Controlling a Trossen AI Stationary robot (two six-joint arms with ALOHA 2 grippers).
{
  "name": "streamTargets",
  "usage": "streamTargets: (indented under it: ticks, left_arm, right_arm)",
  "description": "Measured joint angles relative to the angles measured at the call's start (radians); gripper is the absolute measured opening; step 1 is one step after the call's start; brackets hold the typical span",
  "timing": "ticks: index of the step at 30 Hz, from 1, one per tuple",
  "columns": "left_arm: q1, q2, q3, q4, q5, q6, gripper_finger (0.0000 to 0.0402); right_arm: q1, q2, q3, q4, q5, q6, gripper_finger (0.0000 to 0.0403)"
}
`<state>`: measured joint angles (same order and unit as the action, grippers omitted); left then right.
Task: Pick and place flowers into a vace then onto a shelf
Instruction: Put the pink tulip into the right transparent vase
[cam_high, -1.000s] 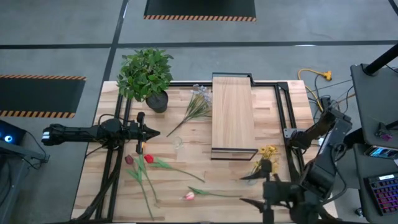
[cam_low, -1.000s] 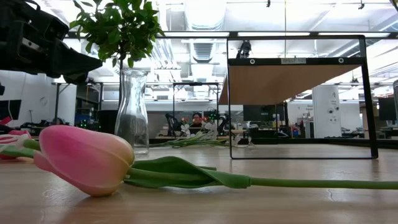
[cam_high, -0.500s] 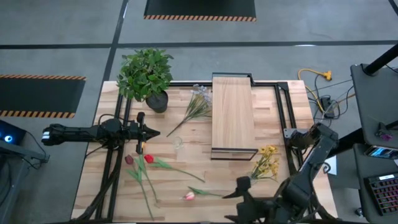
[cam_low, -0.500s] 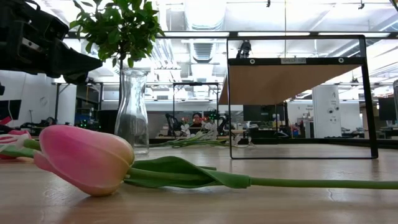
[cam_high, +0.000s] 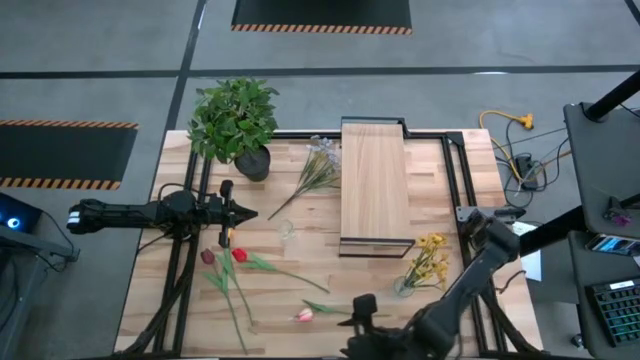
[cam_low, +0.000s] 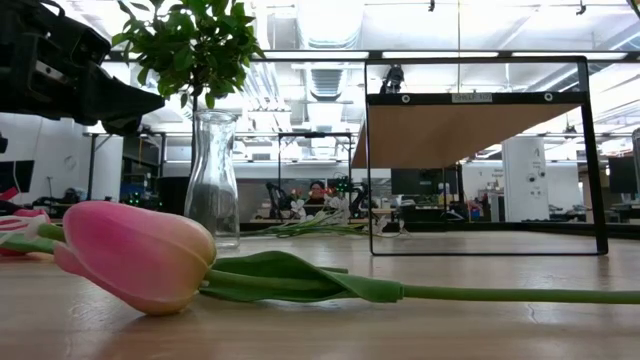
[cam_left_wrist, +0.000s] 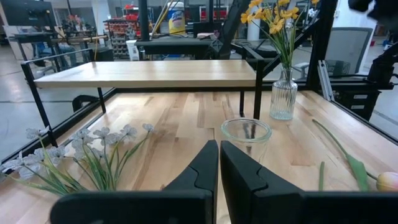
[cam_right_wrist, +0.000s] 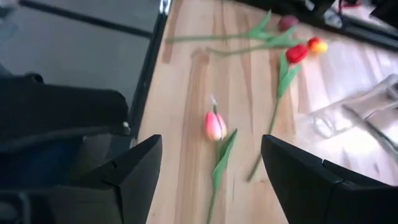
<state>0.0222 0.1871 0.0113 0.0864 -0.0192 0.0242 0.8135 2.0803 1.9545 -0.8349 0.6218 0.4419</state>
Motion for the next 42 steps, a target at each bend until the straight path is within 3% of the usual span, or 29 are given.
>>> streamTargets:
  ticks: [18, 42]
  left_arm:
    - [0.000, 0.000, 0.000, 0.000, 0.000, 0.000, 0.0000]
    - [0.000, 0.000, 0.000, 0.000, 0.000, 0.000, 0.0000]
  right_arm:
    - [-0.085, 0.129, -0.031, -0.077, -0.118, 0.117, 0.0240]
    - [-0.196, 0.136, -0.272, 0.061, -0.362, 0.142, 0.0228]
